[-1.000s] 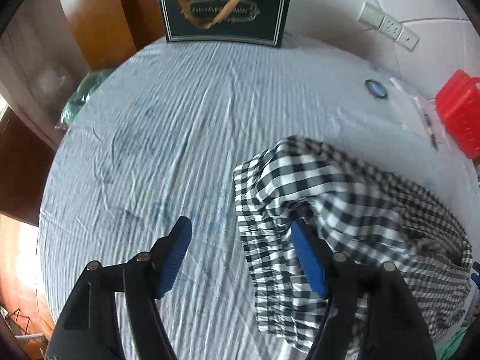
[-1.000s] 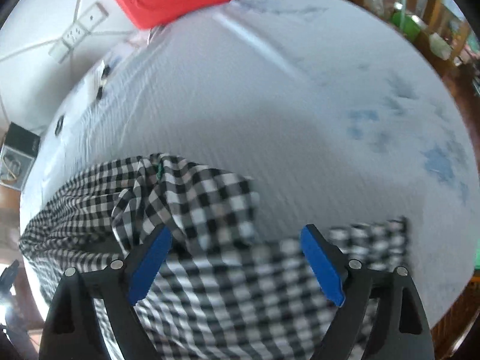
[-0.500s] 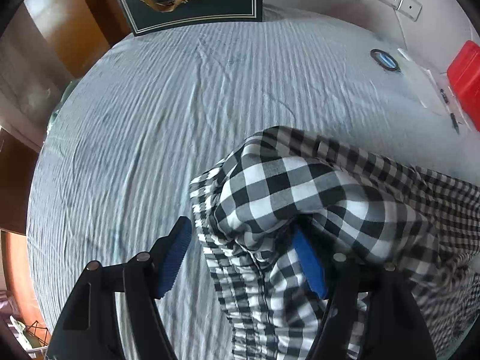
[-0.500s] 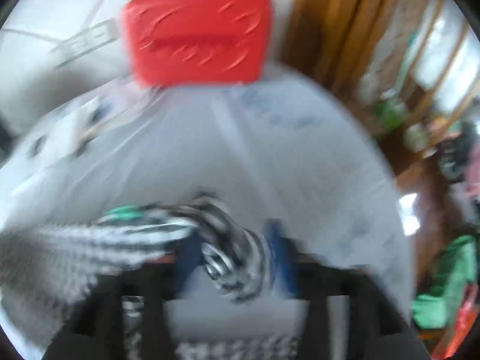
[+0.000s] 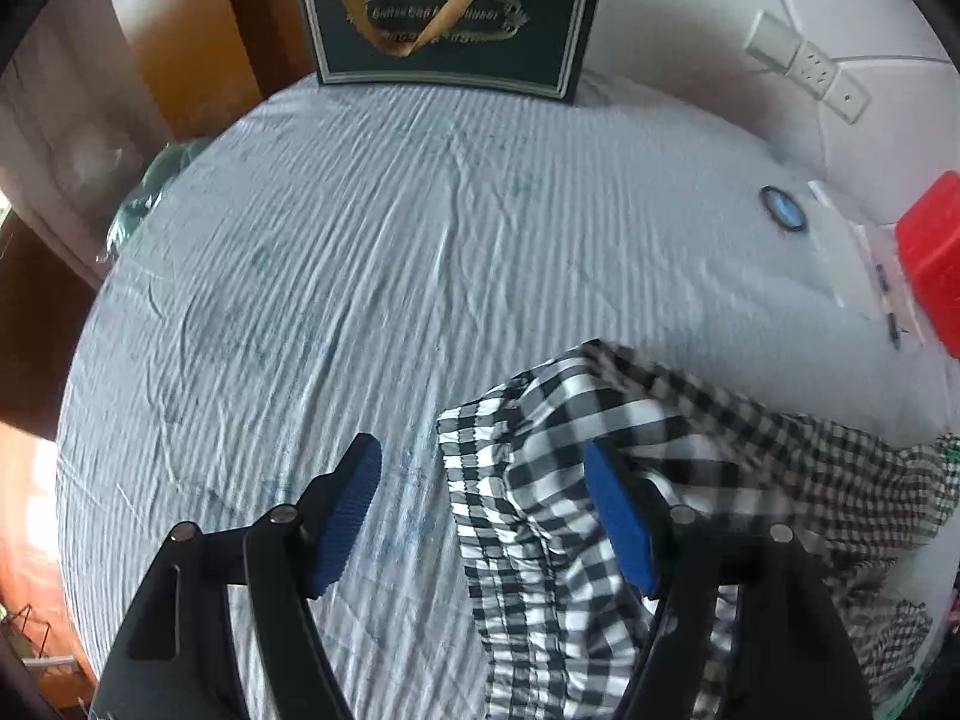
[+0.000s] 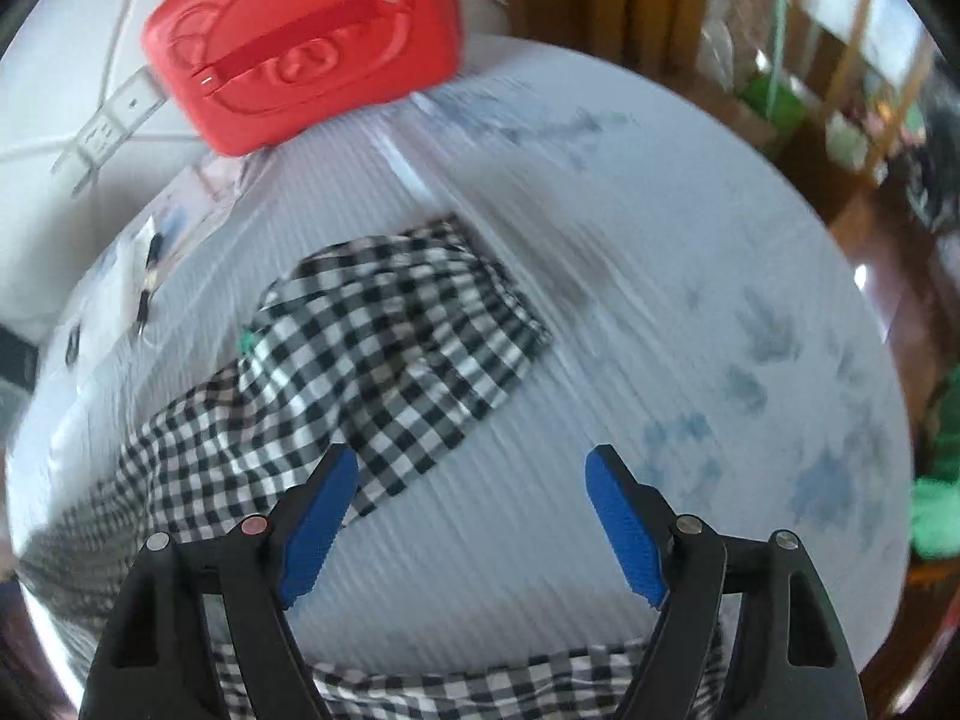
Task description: Fold clothes
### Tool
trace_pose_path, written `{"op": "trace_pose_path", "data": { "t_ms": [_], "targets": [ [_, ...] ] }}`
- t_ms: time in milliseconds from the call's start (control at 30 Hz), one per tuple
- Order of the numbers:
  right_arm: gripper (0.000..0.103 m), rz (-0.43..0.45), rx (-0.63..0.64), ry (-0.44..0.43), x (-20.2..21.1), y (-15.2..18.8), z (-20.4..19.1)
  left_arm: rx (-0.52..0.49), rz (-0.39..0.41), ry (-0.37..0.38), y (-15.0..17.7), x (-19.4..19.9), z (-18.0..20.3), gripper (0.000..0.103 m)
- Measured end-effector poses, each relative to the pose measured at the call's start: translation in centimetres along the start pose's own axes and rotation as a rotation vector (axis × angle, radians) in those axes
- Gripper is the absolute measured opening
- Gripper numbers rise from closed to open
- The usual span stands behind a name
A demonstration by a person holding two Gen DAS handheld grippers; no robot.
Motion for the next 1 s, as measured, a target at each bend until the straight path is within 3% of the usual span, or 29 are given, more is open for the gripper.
{"op": "trace_pose_path", "data": {
  "t_ms": [167,333,367,433,500,533,567,600,633,700,833,933,1000],
  "targets": [
    [0.081,-0.015,-0.073,-0.023,-1.4,-1.1,1.1,0.035,-0.052,0.013,1.4,-3.4,0.7,0.070],
    [0.091,-0.033,-0.124,0.016,-4.9,-2.9,1.6,-0.001,-0.073,-0.002,2.4,-5.5,2.4,0.070],
    [0.099,-0.032,-0.129,0.034,-5.6,-3.3,1.6,-0.015,-0.071,0.002,2.5,-5.6,2.7,0.070],
    [0.103,-0.038,-0.141,0.060,-6.9,-3.8,1.6,-0.030,-0.074,0.022,2.5,-5.4,3.1,0.057],
    [0.102,-0.061,-0.145,0.075,-8.2,-3.9,1.1,-0.026,-0.085,0.051,2.5,-5.1,3.3,0.022],
    [0.096,-0.064,-0.130,0.096,-8.4,-3.9,0.8,-0.024,-0.079,0.034,2.5,-4.7,3.3,0.017],
    [0.066,-0.058,-0.095,0.135,-8.1,-3.9,0.4,-0.032,-0.049,-0.004,2.3,-4.0,3.1,0.013],
    [0.010,-0.051,-0.072,0.142,-7.6,-3.8,-0.1,-0.037,-0.011,-0.039,1.9,-3.0,2.8,0.013],
    [0.004,-0.041,-0.076,0.102,-6.7,-3.8,-0.5,-0.039,0.035,-0.072,1.5,-1.6,2.4,0.013],
    [0.003,0.008,-0.101,0.024,-3.5,-3.7,-0.3,-0.021,0.106,-0.074,0.8,1.4,1.4,0.012],
    [0.003,0.160,-0.141,-0.123,6.2,-3.7,0.9,-0.015,0.171,0.008,-0.1,6.7,0.2,0.012],
    [0.003,0.278,-0.123,-0.115,13.7,-4.0,1.6,-0.056,0.216,0.036,-0.3,9.6,0.8,0.012],
    [0.003,0.309,-0.115,-0.115,16.5,-4.9,1.4,-0.078,0.235,0.052,-1.0,10.7,1.4,0.012]
  ]
}}
Point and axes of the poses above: each gripper's, at about its wrist camera, not at the fingertips, and x roughly against the way its jaws point, z to its right, y to its underside, the point moved 7 cm from there along -x, roughly the way its jaws point, and after that the axes turned 4 degrees about -z, right-handed, at the moved point
